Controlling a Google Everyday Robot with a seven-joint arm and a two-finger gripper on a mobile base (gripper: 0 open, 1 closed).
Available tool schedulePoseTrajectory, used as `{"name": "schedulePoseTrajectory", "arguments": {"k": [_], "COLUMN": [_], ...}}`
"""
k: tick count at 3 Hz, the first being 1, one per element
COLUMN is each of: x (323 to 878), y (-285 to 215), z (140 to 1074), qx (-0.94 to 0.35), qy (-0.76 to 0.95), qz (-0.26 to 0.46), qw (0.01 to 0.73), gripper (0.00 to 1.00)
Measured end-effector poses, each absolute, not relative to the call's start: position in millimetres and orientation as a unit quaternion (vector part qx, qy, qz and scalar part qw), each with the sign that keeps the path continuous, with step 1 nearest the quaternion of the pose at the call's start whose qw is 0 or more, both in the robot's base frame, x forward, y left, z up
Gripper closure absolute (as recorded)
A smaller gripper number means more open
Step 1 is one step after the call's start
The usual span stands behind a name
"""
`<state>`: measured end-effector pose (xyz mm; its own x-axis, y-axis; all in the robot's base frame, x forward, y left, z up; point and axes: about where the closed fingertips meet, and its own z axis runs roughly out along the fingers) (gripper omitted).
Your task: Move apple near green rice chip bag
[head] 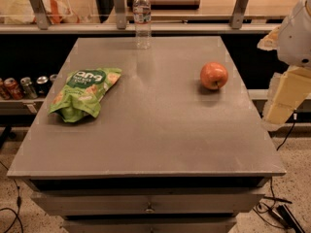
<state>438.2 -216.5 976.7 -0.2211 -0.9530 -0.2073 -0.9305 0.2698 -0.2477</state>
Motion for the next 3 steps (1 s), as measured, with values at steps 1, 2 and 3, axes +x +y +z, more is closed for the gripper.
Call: {"name": "schedulePoseTrajectory", "arguments": {"k": [1, 2, 3], "x": [438, 442, 458], "y": [-216, -216, -209], "z": [977, 980, 983], "qx": [-0.603, -0.597, -0.574], "qy": [0.781, 0.785, 0.805], "qz": [-0.035, -0.036, -0.029], "qw": [0.160, 0.158, 0.150], "gripper": [0.00, 0.00, 0.00]}}
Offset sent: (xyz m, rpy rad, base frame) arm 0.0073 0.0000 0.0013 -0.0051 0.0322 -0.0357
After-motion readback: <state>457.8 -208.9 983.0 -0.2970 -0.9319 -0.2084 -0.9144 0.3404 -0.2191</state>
